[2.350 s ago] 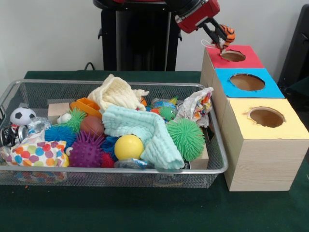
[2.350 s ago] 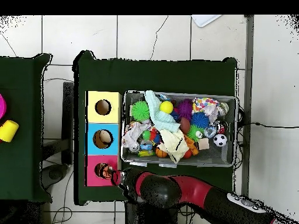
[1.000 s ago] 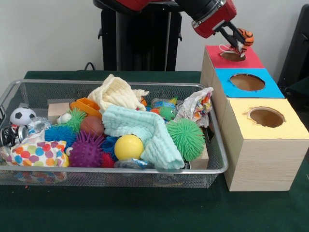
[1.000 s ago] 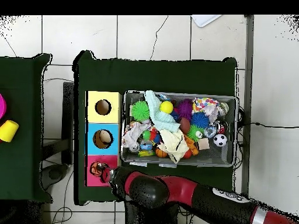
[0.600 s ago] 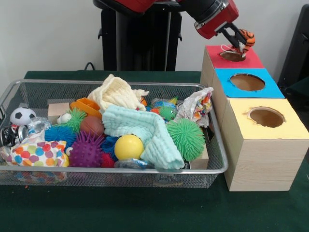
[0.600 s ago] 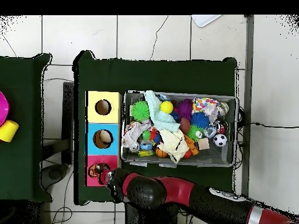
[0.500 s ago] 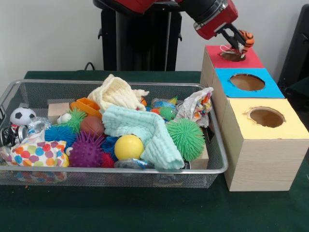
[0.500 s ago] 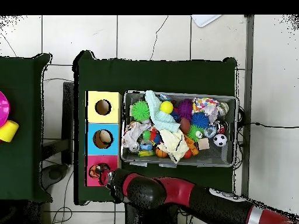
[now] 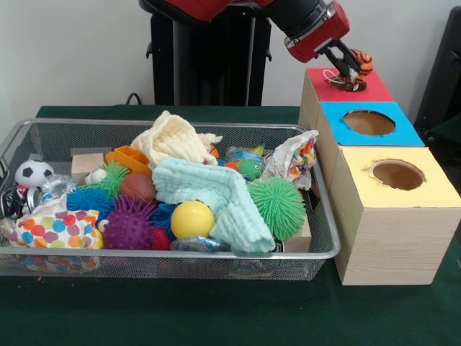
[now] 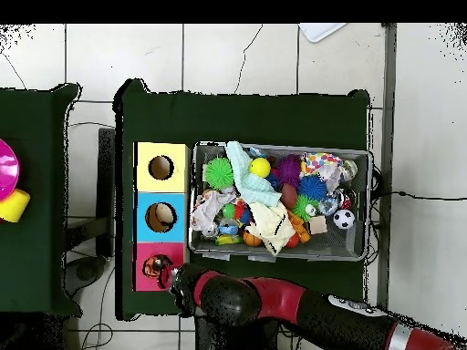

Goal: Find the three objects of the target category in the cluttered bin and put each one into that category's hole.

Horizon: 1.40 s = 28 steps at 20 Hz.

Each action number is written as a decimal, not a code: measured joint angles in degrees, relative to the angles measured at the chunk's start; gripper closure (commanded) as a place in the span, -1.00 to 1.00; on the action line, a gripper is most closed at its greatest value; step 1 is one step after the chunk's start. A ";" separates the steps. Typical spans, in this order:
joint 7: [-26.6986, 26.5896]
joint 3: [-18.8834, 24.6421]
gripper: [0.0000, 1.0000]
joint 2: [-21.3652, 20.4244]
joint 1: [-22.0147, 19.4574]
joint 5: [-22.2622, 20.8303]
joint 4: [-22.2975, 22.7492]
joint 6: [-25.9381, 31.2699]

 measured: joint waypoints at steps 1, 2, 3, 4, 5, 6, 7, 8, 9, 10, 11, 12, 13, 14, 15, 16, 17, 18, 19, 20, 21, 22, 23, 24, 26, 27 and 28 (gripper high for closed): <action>0.00 -0.01 1.00 0.01 -0.01 -0.11 -0.02 0.00; 0.00 0.00 1.00 0.00 -0.02 -0.26 -0.02 0.00; 0.00 -0.03 -1.00 0.00 -0.07 -0.83 -0.02 0.00; 0.00 -0.05 -1.00 0.00 -0.08 -0.92 -0.01 0.00; 0.00 -0.07 -1.00 0.00 -0.08 -1.00 -0.01 0.00; 0.00 -0.07 -1.00 -0.01 -0.08 -1.08 -0.01 0.00; 0.00 -0.07 -1.00 -0.02 -0.07 -1.16 -0.02 0.00; 0.00 -0.08 -1.00 -0.02 -0.08 -1.22 -0.02 0.00; 0.00 -0.08 -1.00 -0.03 -0.10 -1.30 -0.02 0.00; 0.00 -0.08 -1.00 -0.03 -0.10 -1.30 -0.02 0.00; 0.00 -0.08 -1.00 -0.03 -0.10 -1.35 -0.02 0.00; 0.00 -0.08 -1.00 -0.03 -0.10 -1.40 -0.02 0.00; 0.00 -0.08 -1.00 -0.04 -0.10 -1.52 -0.02 0.00; 0.00 -0.08 -1.00 -0.03 -0.10 -1.61 -0.02 0.00; 0.00 -0.08 -1.00 -0.03 -0.12 -1.70 -0.02 0.00; 0.00 -0.08 -1.00 -0.03 -0.14 -1.80 -0.02 0.00; 0.00 -0.08 -1.00 -0.04 -0.17 -1.92 -0.02 0.00; 0.00 -0.08 -1.00 -0.03 -0.21 -1.98 -0.02 0.00; 0.00 -0.08 -1.00 -0.04 -0.25 -2.06 -0.02 0.00; 0.00 -0.08 -1.00 -0.03 -0.36 -2.19 -0.02 0.00; 0.00 -0.08 -1.00 -0.04 -0.44 -2.28 -0.02 0.01; 0.00 -0.08 -1.00 -0.04 -0.54 -2.40 -0.02 0.00; 0.00 -0.08 -1.00 -0.04 -0.71 -2.58 -0.02 0.00; 0.00 -0.08 -1.00 -0.04 -0.78 -2.65 -0.02 0.00; 0.00 -0.08 -1.00 -0.09 -0.93 -2.88 -0.06 0.00; 0.00 -0.08 -1.00 -0.13 -0.97 -2.96 -0.07 0.00; 0.00 -0.08 -1.00 -0.18 -1.01 -3.08 -0.09 0.00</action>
